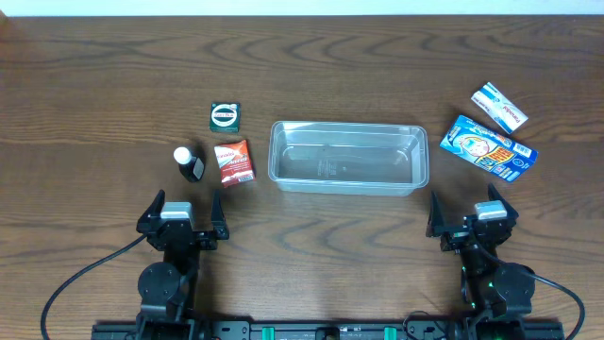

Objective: Pack container
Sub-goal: 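Move the right gripper toward the blue box on the right, then grasp the blue box with the right gripper and lift it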

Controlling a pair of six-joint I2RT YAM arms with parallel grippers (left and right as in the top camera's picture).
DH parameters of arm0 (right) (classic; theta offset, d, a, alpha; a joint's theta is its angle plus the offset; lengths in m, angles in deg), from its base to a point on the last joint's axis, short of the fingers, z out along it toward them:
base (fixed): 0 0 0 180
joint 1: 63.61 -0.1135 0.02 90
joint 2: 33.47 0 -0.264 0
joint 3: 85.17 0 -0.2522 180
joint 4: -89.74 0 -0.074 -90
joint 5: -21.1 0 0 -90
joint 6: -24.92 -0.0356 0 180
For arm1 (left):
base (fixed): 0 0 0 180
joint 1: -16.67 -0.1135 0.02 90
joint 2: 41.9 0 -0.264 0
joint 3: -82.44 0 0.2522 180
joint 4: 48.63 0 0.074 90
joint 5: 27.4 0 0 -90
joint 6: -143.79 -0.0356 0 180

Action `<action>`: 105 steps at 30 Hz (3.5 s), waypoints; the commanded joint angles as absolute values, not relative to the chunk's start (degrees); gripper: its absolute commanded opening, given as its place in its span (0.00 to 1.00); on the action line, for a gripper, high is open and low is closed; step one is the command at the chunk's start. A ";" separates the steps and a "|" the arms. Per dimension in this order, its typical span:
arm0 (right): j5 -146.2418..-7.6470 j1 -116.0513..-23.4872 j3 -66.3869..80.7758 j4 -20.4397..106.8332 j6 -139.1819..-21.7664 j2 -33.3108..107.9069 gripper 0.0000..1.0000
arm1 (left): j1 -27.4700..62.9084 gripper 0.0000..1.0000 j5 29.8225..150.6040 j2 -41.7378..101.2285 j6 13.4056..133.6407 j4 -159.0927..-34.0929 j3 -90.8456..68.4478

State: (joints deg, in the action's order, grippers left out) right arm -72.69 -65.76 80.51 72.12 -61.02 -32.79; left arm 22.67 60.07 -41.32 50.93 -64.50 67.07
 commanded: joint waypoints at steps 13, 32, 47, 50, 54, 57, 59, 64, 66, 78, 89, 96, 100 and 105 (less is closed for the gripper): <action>-72.12 -65.39 80.75 71.95 -60.28 -33.20 0.99 | 22.30 0.98 59.18 -41.67 50.58 -66.35 68.45; -72.15 -65.39 80.75 71.95 -60.28 -33.20 0.99 | 22.30 0.98 59.18 -41.67 50.58 -66.35 68.45; -72.12 -65.39 80.75 71.95 -60.28 -33.20 0.99 | 22.30 0.98 59.15 -41.67 50.58 -66.35 68.45; -72.08 -65.39 80.75 72.04 -60.15 -33.20 0.99 | 22.30 0.98 59.15 -41.67 50.58 -66.35 68.45; -71.84 -65.41 80.75 76.12 -58.97 -33.20 0.99 | 22.30 0.98 59.18 -41.67 50.58 -66.35 68.45; -72.04 -65.39 80.75 74.88 -58.97 -33.20 0.99 | 22.30 0.98 59.15 -41.67 50.58 -66.35 68.45; -71.78 -65.39 80.75 74.88 -59.01 -33.20 0.99 | 22.30 0.98 59.15 -41.67 50.58 -66.35 68.45; -73.37 -65.39 79.62 73.55 -59.01 -33.20 0.99 | 22.30 0.98 59.18 -41.67 50.58 -66.35 68.45; -74.09 -65.39 76.78 71.53 -59.05 -32.83 0.99 | 22.30 0.98 59.18 -41.67 50.58 -66.35 68.45; -73.37 -63.94 43.01 63.25 -63.97 2.91 0.99 | 22.30 0.98 59.18 -41.67 50.58 -66.35 68.45; -88.54 -61.37 11.99 41.20 -65.72 35.78 0.99 | 22.30 0.98 59.18 -41.67 50.58 -66.35 68.45; -98.68 -61.37 12.15 38.07 -65.37 41.35 0.99 | 22.30 0.98 59.18 -41.67 50.58 -66.35 68.45; -88.63 -61.17 12.19 36.15 -70.09 42.66 0.99 | 22.30 0.98 59.18 -41.67 50.58 -66.35 68.45; -67.12 -59.31 12.19 29.57 -96.69 42.73 0.96 | 22.30 0.98 59.18 -41.67 50.58 -66.35 68.45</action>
